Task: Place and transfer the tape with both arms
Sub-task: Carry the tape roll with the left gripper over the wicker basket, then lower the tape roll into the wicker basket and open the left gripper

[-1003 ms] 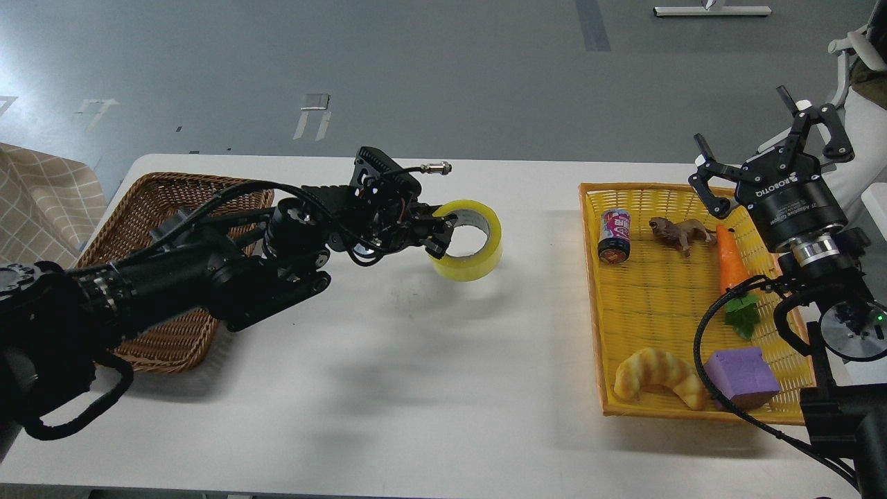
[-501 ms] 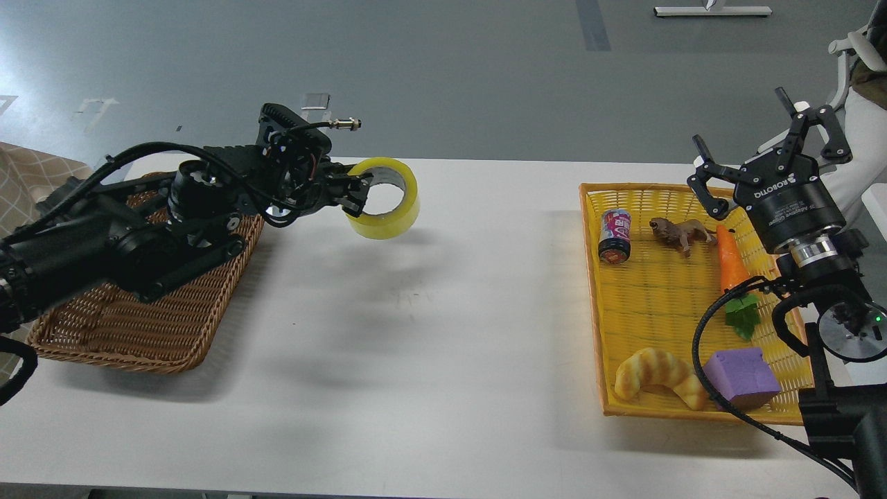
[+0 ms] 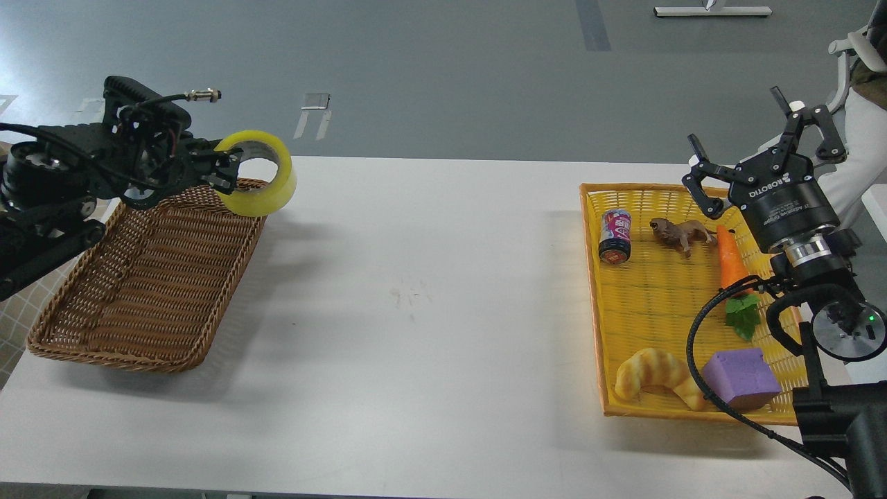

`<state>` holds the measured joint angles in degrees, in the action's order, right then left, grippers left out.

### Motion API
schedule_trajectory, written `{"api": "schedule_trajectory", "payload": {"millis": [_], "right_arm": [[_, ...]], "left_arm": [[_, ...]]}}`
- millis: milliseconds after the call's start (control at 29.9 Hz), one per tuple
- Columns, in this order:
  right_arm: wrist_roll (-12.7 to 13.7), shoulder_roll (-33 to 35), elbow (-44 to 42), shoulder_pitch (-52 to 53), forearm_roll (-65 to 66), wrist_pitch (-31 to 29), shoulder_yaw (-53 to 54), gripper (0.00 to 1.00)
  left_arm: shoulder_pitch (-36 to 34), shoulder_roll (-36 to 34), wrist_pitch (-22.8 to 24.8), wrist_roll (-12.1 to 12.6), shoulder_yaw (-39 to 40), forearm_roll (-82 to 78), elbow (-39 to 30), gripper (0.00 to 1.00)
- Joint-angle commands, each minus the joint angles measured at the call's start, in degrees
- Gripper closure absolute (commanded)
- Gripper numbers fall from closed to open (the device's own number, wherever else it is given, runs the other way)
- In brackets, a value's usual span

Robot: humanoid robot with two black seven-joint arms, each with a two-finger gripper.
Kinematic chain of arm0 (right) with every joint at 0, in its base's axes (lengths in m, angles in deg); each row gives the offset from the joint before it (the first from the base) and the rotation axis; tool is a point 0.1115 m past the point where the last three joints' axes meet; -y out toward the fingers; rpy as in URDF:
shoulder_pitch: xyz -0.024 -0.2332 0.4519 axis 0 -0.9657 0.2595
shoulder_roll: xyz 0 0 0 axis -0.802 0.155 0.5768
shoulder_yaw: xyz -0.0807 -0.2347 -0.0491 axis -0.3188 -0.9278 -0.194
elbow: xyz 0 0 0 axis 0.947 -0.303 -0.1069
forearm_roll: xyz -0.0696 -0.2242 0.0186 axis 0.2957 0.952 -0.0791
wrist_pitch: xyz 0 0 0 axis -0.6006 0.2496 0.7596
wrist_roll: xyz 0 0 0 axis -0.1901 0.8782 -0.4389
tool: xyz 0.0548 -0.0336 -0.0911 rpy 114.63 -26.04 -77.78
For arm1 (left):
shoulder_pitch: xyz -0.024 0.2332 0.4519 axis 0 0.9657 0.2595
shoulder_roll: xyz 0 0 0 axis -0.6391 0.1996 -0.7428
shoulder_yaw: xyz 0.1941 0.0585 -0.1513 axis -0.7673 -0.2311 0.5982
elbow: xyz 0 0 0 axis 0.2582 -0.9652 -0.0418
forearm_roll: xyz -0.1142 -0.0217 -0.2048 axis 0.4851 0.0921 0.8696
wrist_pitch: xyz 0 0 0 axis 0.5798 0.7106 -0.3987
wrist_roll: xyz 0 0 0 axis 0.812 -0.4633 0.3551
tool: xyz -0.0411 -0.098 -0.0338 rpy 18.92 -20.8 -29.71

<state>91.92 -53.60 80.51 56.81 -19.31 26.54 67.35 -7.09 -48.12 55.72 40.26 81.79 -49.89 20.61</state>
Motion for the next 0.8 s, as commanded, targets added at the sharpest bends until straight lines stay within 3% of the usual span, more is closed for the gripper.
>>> {"api": "schedule_trajectory", "payload": {"millis": [0, 334, 468, 769], "right_arm": [[0.00, -0.27, -0.01, 0.08, 0.00, 0.00, -0.16, 0.00], [0.00, -0.98, -0.63, 0.08, 0.00, 0.00, -0.25, 0.00], [0.00, -0.98, -0.63, 0.17, 0.00, 0.00, -0.25, 0.00], [0.00, -0.98, -0.54, 0.25, 0.00, 0.00, -0.16, 0.00]], "left_arm": [[1.81, -3.60, 0.08, -1.00, -0.04, 0.13, 0.06, 1.00], [9.63, -7.04, -0.53, -2.06, -0.04, 0.13, 0.59, 1.00], [13.58, -7.13, -3.08, -2.06, -0.05, 0.22, 0.94, 1.00], [16.40, -6.60, -4.75, -2.15, -0.04, 0.22, 3.14, 1.00]]}}
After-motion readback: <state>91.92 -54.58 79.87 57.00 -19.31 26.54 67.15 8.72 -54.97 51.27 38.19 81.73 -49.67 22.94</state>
